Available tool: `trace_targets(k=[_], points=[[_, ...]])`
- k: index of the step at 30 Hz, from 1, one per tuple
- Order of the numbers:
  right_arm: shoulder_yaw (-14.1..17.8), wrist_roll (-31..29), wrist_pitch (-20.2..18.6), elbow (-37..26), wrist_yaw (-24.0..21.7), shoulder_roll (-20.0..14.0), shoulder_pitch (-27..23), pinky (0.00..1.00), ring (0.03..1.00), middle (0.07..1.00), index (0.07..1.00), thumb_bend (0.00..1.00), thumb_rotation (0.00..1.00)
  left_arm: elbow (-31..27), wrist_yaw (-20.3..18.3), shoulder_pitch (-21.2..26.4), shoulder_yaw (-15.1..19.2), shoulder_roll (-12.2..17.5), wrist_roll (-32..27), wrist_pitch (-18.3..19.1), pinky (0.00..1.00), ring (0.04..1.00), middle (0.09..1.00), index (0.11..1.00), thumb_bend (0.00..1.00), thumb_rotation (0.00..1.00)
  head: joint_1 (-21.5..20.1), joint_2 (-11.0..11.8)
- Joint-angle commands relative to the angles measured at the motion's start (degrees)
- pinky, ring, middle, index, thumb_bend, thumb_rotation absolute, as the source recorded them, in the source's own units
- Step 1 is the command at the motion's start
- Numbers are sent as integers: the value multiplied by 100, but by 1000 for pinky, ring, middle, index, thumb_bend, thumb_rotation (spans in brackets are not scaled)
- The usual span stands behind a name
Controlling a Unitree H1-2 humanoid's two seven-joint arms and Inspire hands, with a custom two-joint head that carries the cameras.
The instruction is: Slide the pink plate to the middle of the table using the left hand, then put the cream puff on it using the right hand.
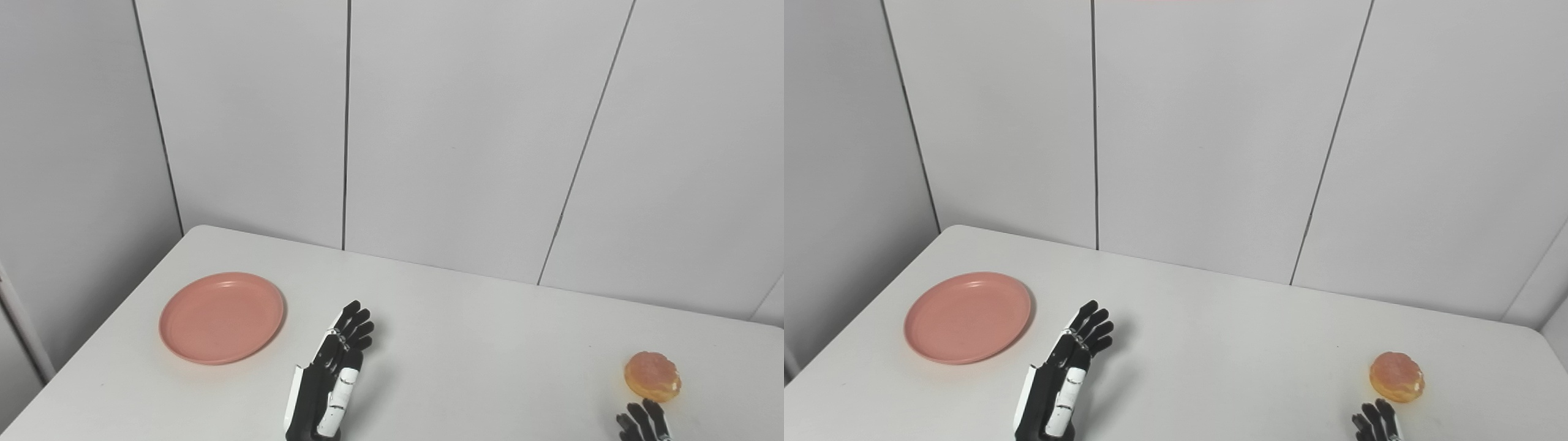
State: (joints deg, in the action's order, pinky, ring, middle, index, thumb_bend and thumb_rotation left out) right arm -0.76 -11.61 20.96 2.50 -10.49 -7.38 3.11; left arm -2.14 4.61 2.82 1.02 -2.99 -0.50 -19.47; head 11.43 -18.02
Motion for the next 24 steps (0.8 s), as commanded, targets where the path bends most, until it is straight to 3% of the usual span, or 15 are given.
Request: trace_targets(k=[1, 6, 12, 19, 24], points=[[120, 126, -191, 676, 22, -165, 174, 975, 938, 955, 973, 919, 1000, -563, -32, 434, 100, 192, 117, 110, 816, 849, 887, 855, 859, 886, -9, -8], [105, 180, -227, 616, 47, -129, 201, 941, 923, 950, 969, 922, 1000, -600, 39, 969, 517, 662, 6, 167, 853, 884, 913, 878, 902, 898, -52, -18], [102, 227, -252, 567, 96, -97, 220, 914, 908, 938, 963, 910, 1000, -818, 86, 1395, 848, 980, -31, 606, 847, 894, 920, 900, 948, 902, -99, -19], [106, 188, -255, 605, 89, -103, 191, 907, 902, 931, 963, 914, 1000, -310, 108, 1642, 1257, 1454, -69, 593, 900, 906, 935, 906, 994, 878, -98, 2], [109, 215, -250, 605, 87, -122, 191, 905, 898, 927, 963, 905, 1000, 367, 106, 1853, 1518, 1956, 19, 294, 907, 915, 938, 910, 1000, 878, -77, -33]])
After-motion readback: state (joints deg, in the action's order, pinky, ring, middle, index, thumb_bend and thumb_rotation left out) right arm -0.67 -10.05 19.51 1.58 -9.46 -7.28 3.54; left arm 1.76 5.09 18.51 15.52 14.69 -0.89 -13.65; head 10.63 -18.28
